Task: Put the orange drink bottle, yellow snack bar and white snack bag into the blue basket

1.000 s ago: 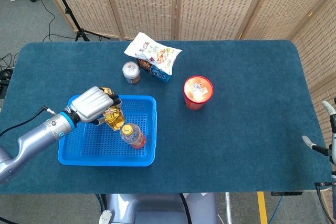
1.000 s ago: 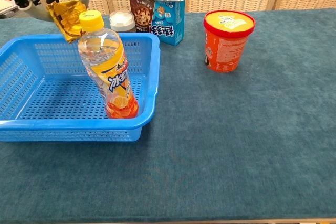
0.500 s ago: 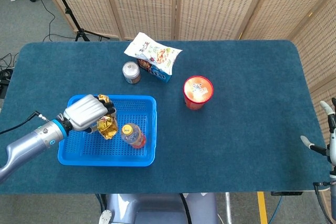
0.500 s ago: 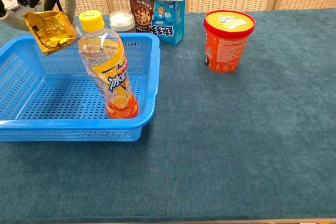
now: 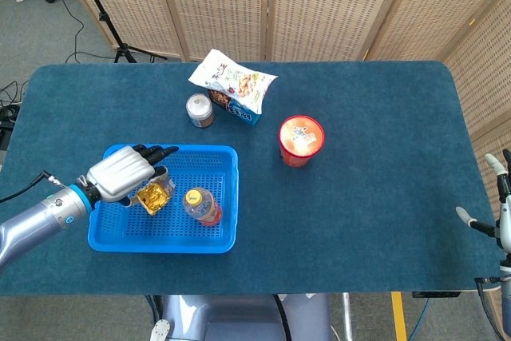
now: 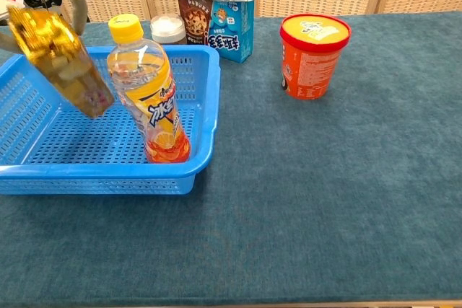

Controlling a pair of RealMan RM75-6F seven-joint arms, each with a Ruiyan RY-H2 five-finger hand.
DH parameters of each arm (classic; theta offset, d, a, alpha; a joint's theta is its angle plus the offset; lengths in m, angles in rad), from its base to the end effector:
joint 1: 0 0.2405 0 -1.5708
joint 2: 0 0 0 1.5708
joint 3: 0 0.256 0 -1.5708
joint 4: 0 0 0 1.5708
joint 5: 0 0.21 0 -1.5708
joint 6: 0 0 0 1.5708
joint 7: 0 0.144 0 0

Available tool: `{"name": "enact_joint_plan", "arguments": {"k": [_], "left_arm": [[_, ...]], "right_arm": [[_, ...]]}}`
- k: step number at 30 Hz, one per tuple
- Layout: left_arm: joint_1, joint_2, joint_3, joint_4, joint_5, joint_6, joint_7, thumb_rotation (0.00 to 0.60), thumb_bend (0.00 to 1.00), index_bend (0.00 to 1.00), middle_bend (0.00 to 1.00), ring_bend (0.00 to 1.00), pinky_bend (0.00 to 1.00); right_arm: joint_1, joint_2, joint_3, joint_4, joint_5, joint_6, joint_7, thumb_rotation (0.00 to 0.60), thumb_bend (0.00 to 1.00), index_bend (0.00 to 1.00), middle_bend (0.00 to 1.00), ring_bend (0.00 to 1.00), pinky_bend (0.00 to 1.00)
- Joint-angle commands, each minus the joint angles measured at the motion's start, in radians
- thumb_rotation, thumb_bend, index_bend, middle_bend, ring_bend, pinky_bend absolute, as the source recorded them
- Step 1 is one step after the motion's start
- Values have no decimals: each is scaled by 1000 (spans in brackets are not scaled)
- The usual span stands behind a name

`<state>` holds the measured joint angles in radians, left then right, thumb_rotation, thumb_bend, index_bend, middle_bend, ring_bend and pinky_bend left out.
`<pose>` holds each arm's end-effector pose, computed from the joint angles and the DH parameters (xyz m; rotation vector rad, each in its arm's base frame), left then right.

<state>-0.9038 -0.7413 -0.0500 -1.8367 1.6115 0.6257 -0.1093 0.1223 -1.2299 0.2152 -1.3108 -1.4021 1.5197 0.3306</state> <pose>-0.1326 0.3298 0.1544 -2.3141 -0.6167 -0.5967 -0.3474 -0.2261 0.1934 1.1161 -0.8614 1.1448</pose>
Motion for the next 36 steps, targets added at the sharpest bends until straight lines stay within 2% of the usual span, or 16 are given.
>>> {"name": "enact_joint_plan", "arguments": {"k": [1,6,12,14,18,21,24,28,36], "left_arm": [[3,1,3,2,-1,-2,-1,600,168,232,0,14,159],[27,-9,7,23,-8,26,-11,600,125,75,0,0,90],[79,-32,3,56,-33,111,-35,600,130,50,0,0,89],[138,-77,-11,91,-69,220,-13,600,136,50,0,0,89],[252,-223,-32,171,-118,441,67,600,137,50,0,0,89],[316,-326,-38,225,-125,567,93,600,137,50,0,0,89],[358,-406,-38,276,-129,643,112,600,137,50,0,0,89],[384,-485,-52,324,-181,659,96,600,138,52,0,0,89],[297,-440,-123,305,-263,505,122,600,148,77,0,0,89]], "right_arm": [[1,0,1,0,1,0,1,600,156,105,0,0,129],[2,-3,-2,1,-1,-2,-4,600,156,105,0,0,129],[2,-5,-3,1,-1,-2,-11,600,156,105,0,0,129],[2,-7,-5,1,-2,-2,-15,600,156,105,0,0,129],[5,-12,-8,4,-4,-7,-22,600,156,105,0,0,129],[7,-17,-11,6,-4,-11,-30,600,156,105,0,0,129],[10,-20,-12,8,-4,-15,-38,600,156,105,0,0,129],[14,-26,-15,9,-3,-22,-50,600,156,105,0,0,129],[18,-31,-15,17,5,-36,-47,600,156,105,0,0,129]]}}
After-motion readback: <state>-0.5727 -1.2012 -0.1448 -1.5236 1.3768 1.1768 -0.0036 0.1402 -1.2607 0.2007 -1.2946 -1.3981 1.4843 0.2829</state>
